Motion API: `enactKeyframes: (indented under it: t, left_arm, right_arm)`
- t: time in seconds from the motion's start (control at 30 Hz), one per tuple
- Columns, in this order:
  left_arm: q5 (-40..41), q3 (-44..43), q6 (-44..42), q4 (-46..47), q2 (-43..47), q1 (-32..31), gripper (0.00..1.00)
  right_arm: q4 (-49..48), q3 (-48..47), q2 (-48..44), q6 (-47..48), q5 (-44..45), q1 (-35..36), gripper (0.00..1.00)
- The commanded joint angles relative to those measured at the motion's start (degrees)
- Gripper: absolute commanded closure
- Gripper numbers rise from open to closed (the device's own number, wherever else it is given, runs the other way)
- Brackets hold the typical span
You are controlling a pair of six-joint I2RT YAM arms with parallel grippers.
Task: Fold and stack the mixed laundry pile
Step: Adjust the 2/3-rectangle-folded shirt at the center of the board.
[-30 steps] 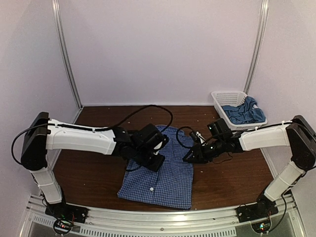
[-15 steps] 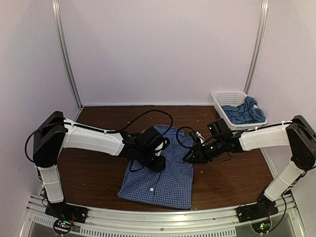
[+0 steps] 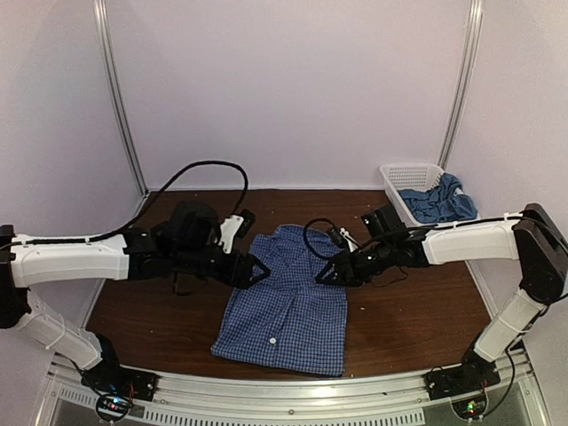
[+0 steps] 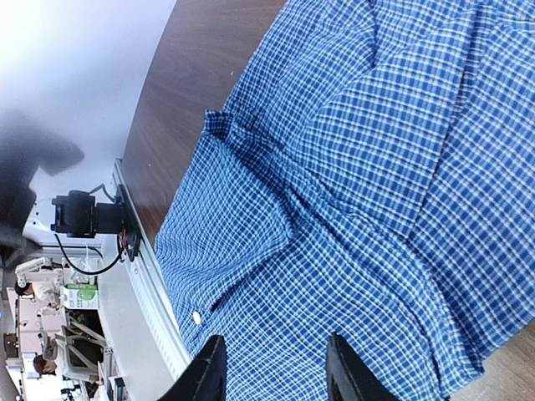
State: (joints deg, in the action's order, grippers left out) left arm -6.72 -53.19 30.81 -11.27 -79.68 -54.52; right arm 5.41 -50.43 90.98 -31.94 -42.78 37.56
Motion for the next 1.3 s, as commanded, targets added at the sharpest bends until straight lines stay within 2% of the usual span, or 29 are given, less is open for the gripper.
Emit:
enactKeyframes:
  t: [0.0, 0.13, 0.3, 0.63, 0.8, 1.0, 1.1, 1.27]
  left_arm:
    - [-2.4, 10.7, 4.0, 2.4, 4.9, 8.9, 0.36]
    - [-5.9, 15.1, 3.2, 6.8, 6.1, 13.2, 0.43]
    - [-9.0, 14.3, 2.1, 9.0, 0.7, 13.9, 0.5]
    - [-9.4, 10.2, 0.4, 9.9, -7.7, 13.9, 0.58]
    - [-9.9, 8.2, -0.4, 9.9, -10.2, 13.9, 0.62]
    - [-9.2, 6.5, -0.5, 9.6, -12.9, 13.9, 0.65]
    - [-9.3, 6.0, -0.5, 10.0, -14.0, 13.9, 0.67]
    - [-9.9, 5.5, -0.7, 10.5, -15.1, 13.9, 0.75]
  right_arm:
    - [-0.3, -3.7, 4.0, -1.2, 0.8, 3.0, 0.58]
    - [2.5, -8.7, 8.7, 0.1, 3.1, 5.5, 0.58]
    - [7.8, -10.4, 8.3, 2.0, 7.9, 5.7, 0.55]
    - [14.4, -0.4, -3.1, 2.4, 16.1, 0.8, 0.55]
    - [14.8, 2.3, -3.1, 2.8, 17.2, -1.2, 0.56]
    - [13.7, 0.9, 0.7, 3.2, 17.2, -1.2, 0.57]
    - [13.2, 0.5, 1.9, 3.4, 16.8, -1.2, 0.62]
    - [11.7, 0.6, 2.1, 3.2, 14.5, -1.2, 0.77]
